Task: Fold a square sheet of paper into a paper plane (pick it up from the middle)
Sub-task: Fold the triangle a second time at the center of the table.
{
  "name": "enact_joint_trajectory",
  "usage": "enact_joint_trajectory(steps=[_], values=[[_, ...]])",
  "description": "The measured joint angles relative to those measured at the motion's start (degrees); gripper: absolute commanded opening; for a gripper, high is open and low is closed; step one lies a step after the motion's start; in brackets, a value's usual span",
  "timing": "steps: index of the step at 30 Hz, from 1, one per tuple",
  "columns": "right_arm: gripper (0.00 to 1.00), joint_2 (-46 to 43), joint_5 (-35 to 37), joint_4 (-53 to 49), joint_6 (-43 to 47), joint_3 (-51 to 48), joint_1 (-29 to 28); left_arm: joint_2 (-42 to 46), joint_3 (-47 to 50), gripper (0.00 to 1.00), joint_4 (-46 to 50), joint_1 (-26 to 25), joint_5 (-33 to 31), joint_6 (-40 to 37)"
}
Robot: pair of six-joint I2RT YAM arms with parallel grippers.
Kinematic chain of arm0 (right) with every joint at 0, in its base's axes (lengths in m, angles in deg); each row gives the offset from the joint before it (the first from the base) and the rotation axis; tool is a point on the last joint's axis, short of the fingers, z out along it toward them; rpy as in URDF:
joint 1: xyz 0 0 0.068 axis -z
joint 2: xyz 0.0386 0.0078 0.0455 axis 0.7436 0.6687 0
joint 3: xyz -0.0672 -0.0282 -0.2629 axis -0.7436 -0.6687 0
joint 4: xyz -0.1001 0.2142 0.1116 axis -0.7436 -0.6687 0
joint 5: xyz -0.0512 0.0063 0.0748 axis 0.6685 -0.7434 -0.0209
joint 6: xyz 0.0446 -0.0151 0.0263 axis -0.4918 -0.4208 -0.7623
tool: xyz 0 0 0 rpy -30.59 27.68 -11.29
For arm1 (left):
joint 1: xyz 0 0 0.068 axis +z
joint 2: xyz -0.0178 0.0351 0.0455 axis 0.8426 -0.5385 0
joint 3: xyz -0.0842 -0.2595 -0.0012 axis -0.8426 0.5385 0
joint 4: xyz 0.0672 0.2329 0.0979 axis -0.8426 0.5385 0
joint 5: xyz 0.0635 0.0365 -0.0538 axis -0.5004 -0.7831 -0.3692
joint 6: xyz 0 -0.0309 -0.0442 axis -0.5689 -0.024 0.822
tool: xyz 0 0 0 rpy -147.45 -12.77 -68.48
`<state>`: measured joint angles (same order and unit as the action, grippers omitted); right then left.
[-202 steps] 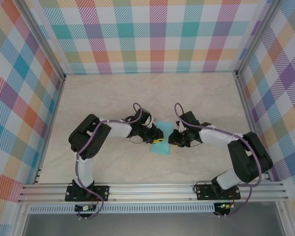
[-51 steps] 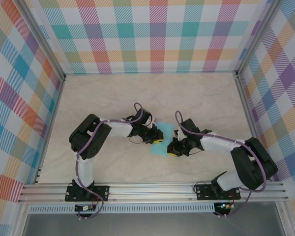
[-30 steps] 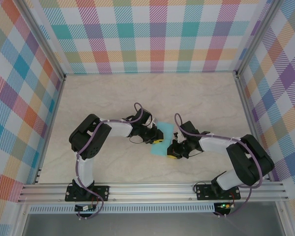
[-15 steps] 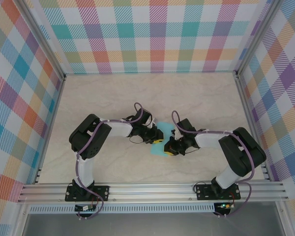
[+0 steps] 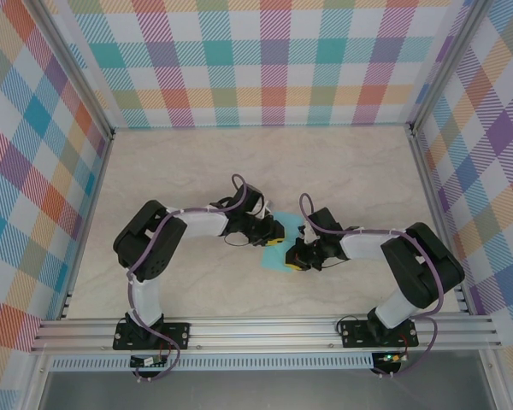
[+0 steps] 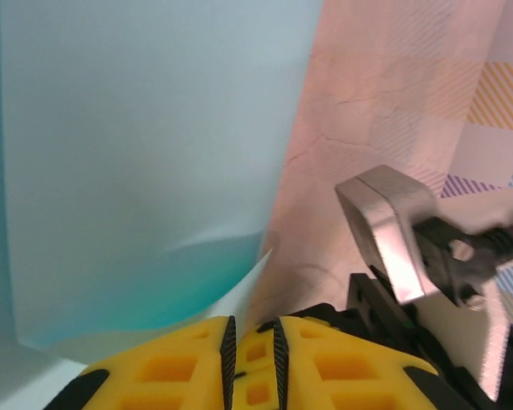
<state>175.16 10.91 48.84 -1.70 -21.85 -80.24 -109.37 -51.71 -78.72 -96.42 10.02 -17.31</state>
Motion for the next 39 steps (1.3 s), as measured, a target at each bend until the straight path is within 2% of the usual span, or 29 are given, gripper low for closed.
enact_joint_trajectory(steps=[14, 27, 39], values=[[0.08, -0.09, 0.22, -0.02, -0.42, 0.00, -0.07, 1.60, 5.35, 0.03, -3.32, -2.86, -1.90, 3.50], [0.07, -0.04, 0.22, 0.02, -0.42, -0.02, -0.04, -0.70, 6.01, 0.02, -4.96, -3.74, -2.78, 4.17], [0.02, -0.04, 0.22, -0.04, -0.39, -0.02, -0.04, -0.55, 5.99, 0.03, -4.98, -3.56, -4.15, 3.13]])
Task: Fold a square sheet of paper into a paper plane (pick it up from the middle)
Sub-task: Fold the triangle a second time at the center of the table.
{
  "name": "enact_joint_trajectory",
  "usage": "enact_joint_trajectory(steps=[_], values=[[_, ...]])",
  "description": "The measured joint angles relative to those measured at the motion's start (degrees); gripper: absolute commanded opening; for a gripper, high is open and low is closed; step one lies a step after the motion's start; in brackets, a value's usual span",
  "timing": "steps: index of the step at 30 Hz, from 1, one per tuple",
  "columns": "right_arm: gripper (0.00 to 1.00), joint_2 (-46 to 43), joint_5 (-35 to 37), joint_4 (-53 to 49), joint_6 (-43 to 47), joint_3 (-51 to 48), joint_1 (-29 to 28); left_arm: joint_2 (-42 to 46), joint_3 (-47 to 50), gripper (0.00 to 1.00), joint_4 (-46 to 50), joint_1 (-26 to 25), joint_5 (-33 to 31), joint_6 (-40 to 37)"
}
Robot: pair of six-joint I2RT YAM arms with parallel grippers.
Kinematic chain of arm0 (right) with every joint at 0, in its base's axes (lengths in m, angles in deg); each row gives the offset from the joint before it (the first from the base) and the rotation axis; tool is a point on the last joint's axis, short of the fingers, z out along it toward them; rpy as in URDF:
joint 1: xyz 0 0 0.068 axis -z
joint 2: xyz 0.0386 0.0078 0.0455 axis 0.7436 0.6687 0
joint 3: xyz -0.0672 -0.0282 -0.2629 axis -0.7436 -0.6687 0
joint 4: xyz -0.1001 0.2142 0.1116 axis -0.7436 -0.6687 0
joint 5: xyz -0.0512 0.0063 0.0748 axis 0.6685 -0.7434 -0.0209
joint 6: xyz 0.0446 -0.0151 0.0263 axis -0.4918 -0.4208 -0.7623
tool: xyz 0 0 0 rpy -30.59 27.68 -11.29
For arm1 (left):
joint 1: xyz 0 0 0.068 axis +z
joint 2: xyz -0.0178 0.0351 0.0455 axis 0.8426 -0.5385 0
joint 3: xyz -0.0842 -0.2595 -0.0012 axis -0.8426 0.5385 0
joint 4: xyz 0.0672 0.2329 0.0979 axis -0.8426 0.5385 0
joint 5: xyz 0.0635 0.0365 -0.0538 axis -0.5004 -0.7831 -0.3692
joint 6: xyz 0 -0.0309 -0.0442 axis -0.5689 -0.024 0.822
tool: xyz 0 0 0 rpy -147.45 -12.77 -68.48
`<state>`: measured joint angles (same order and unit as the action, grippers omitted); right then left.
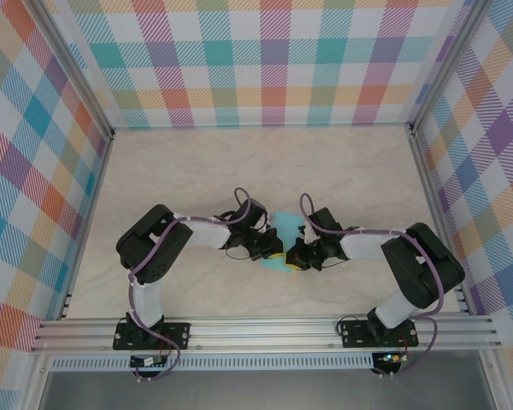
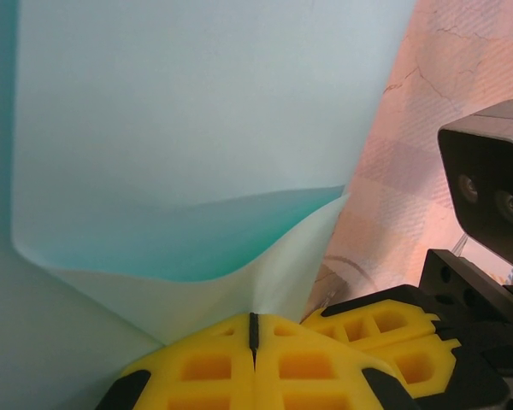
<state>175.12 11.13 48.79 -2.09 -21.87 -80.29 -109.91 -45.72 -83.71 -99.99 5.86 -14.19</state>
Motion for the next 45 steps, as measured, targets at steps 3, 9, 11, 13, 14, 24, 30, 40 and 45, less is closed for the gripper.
enact_joint_trajectory(steps=[3, 9, 11, 13, 14, 24, 30, 40, 45], values=[[0.02, 0.00, 0.02, 0.00, 0.00, 0.00, 0.00, 0.09, 0.00, 0.04, 0.09, 0.24, -0.31, -0.68], [0.02, 0.00, 0.04, 0.02, 0.02, 0.00, 0.00, 0.11, 0.02, 0.05, -0.04, 1.40, -0.68, -2.19], [0.02, 0.00, 0.04, 0.04, 0.02, 0.00, 0.00, 0.13, 0.11, 0.05, -0.20, 2.12, -0.74, -2.49], [0.02, 0.00, 0.04, 0.04, 0.02, -0.02, 0.00, 0.17, 0.24, 0.05, -0.35, 2.73, -0.76, -2.97], [0.02, 0.00, 0.07, 0.04, 0.02, -0.02, 0.00, 0.22, 0.37, 0.06, -0.52, 2.99, -0.76, -3.34], [0.02, -0.07, 0.02, 0.52, 0.00, -0.35, 0.00, 0.22, 0.70, 0.06, -1.38, 5.88, -0.81, -4.37], [0.02, -0.07, 0.00, 0.52, 0.02, -0.35, 0.00, 0.22, 0.61, 0.07, -1.31, 8.00, -1.14, -5.44], [0.02, -0.07, -0.02, 0.68, 0.02, -0.35, 0.00, 0.22, 0.26, 0.07, -0.79, 9.75, -1.62, -6.91], [0.03, -0.11, -0.02, 0.68, 0.02, -0.35, 0.00, 0.22, -0.79, 0.09, 1.25, 10.36, -1.84, -7.58]])
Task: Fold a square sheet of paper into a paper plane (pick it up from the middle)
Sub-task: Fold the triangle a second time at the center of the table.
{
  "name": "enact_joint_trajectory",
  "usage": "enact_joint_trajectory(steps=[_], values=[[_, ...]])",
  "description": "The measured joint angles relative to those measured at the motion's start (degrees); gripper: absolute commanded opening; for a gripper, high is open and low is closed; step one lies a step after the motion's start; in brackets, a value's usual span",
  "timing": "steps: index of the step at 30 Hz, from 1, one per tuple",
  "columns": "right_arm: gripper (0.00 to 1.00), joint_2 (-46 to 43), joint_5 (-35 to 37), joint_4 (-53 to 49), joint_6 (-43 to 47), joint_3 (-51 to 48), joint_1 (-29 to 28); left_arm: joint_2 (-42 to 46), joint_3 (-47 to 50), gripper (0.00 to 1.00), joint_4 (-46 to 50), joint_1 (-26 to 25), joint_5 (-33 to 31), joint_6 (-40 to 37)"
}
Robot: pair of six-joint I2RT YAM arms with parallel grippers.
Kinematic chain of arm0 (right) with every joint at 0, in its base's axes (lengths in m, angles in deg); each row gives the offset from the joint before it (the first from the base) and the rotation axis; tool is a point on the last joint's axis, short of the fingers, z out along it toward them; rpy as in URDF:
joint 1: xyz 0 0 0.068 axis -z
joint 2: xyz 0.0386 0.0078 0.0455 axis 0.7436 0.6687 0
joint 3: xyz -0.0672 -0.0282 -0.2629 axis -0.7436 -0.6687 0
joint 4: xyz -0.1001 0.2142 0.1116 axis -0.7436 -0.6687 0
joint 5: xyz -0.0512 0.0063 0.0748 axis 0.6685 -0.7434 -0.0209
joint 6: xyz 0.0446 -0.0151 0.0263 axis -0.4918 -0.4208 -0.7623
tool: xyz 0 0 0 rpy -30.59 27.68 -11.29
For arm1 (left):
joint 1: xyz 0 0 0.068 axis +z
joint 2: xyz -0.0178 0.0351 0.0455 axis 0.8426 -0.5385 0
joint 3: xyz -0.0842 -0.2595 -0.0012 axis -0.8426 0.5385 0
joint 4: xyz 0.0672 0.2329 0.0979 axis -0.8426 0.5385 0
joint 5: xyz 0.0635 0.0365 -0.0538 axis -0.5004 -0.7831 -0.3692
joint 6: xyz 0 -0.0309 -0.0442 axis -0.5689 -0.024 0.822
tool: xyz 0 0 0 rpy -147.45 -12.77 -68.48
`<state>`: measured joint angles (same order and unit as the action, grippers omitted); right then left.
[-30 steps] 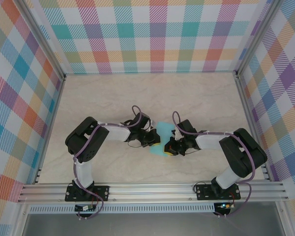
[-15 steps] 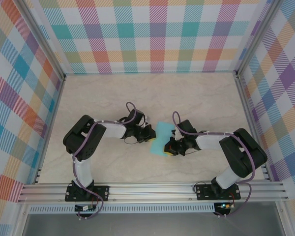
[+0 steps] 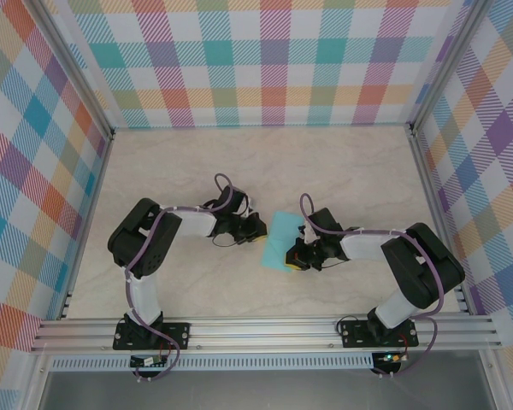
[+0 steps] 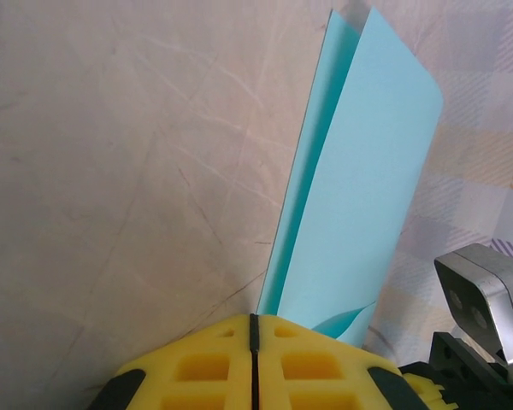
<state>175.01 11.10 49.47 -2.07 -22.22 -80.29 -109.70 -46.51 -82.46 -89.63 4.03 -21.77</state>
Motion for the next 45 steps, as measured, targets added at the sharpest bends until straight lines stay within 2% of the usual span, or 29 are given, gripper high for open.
enact_joint_trajectory(steps=[7, 13, 20, 25, 35, 45], values=[[0.03, -0.04, 0.04, -0.13, 0.00, 0.11, -0.02, 3.04, -0.35, 0.11, 2.19, 1.20, -0.44, -0.24], [0.04, -0.07, 0.07, -0.26, -0.02, 0.20, -0.02, 6.16, -0.37, 0.11, 1.07, -1.14, 2.56, -0.17], [0.05, -0.17, 0.26, -0.74, -0.02, 0.48, -0.02, 2.86, -0.37, 0.11, 0.22, -5.18, 5.01, -0.11], [0.06, -0.39, 0.72, -1.81, -0.07, 0.94, -0.07, -0.81, -0.46, 0.10, 0.74, -5.16, 4.76, 0.00], [0.07, -0.31, 1.11, -3.87, -0.24, 5.90, -0.48, -1.25, -2.36, 0.09, 4.28, -5.16, 2.69, -1.14], [0.07, 7.78, 1.07, -3.91, -0.20, 10.32, -1.62, -1.29, -2.69, 0.09, 4.94, -5.16, 2.62, -1.33]])
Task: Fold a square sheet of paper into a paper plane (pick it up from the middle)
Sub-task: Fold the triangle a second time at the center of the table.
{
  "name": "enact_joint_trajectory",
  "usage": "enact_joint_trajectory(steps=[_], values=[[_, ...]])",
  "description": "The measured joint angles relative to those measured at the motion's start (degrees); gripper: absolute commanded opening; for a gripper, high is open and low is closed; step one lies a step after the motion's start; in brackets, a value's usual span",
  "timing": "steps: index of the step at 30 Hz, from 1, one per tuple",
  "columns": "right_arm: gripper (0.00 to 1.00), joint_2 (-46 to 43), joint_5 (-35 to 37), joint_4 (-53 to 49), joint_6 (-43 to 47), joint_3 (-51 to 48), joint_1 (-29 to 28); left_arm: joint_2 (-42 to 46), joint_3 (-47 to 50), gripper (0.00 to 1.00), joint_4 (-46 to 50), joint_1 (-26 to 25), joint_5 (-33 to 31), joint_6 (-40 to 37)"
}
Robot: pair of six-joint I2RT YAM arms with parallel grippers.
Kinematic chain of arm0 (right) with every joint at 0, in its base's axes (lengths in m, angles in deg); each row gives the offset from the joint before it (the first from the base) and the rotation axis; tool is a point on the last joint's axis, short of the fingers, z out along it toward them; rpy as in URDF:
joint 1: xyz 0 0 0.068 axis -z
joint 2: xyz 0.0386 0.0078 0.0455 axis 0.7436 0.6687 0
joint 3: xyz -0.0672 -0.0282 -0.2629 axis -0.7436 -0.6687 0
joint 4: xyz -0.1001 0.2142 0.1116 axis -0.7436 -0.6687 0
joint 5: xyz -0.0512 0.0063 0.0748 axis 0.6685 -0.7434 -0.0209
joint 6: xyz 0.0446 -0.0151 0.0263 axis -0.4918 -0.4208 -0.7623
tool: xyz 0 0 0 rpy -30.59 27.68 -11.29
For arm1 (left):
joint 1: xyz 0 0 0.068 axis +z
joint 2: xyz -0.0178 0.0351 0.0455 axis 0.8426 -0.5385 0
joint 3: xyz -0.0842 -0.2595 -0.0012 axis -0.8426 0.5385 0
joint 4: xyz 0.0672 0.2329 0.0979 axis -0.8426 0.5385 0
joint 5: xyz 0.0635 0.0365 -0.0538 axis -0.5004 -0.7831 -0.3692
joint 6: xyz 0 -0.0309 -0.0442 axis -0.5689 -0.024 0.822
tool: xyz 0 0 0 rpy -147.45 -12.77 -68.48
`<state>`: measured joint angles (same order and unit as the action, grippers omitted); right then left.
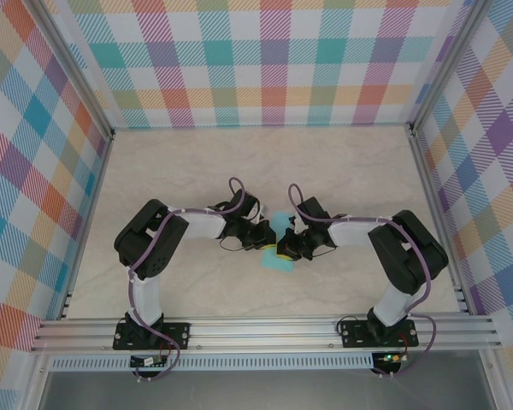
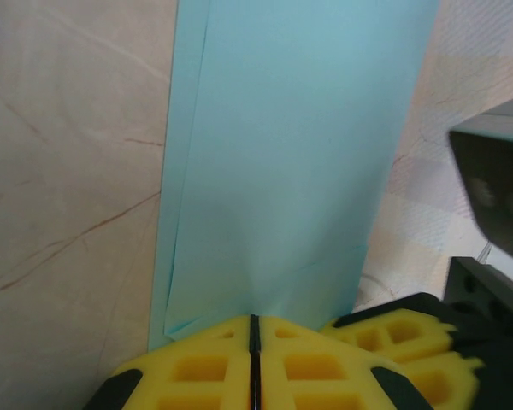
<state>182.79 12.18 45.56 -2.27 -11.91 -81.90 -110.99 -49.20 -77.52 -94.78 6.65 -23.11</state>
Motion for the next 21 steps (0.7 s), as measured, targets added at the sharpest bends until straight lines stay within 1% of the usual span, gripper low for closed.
enact_joint_trajectory(steps=[8, 14, 21], values=[[0.11, -0.79, 0.07, -0.22, 0.07, -0.50, -0.02, -0.07, -0.02, 0.08, 0.04, 0.00, 0.02, -0.20], [0.11, -4.00, 0.02, -1.27, 0.02, -3.89, 0.00, -0.11, -0.35, 0.08, 0.68, 0.00, -0.26, -0.17], [0.12, -7.06, -0.48, 1.99, -0.02, -8.46, 0.00, -0.13, -0.42, 0.07, 0.87, 0.00, -0.28, -0.20]])
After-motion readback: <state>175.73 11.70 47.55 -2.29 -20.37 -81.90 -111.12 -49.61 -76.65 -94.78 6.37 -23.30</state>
